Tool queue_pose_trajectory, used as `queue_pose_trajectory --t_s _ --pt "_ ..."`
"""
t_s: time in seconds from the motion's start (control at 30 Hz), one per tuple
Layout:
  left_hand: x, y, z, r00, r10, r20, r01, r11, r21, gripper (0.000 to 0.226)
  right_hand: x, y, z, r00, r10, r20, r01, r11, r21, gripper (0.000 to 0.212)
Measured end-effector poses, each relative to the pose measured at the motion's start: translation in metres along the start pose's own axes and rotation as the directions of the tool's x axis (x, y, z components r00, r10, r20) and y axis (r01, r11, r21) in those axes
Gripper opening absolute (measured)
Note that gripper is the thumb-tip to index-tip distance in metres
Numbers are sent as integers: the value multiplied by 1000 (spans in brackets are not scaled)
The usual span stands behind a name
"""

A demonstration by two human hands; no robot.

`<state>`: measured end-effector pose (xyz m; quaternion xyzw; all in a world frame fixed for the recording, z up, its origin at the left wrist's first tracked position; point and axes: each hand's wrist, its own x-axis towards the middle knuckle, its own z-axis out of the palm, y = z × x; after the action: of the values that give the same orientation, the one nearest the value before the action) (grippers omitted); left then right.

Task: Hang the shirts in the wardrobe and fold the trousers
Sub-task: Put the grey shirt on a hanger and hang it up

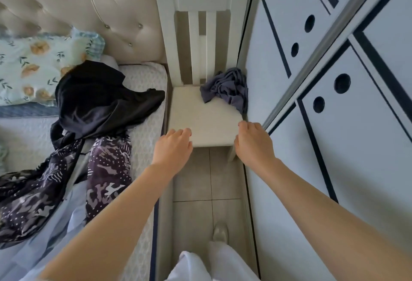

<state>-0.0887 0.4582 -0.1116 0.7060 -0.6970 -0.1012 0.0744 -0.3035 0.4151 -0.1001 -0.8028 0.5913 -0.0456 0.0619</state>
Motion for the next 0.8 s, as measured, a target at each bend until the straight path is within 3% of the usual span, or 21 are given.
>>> queue_pose_trajectory --t_s 0.27,0.6,0.8 --pt "133 -24 13 997 -48 61 46 998 31 25 133 25 21 998 1 62 1 999 -45 14" --pt "318 -72 52 986 44 163 -49 999 25 21 273 51 75 989 59 132 -47 995 -89 5" --pt "391 -84 91 964 72 256 -83 996 35 25 327 72 122 978 123 167 -99 984 -147 18"
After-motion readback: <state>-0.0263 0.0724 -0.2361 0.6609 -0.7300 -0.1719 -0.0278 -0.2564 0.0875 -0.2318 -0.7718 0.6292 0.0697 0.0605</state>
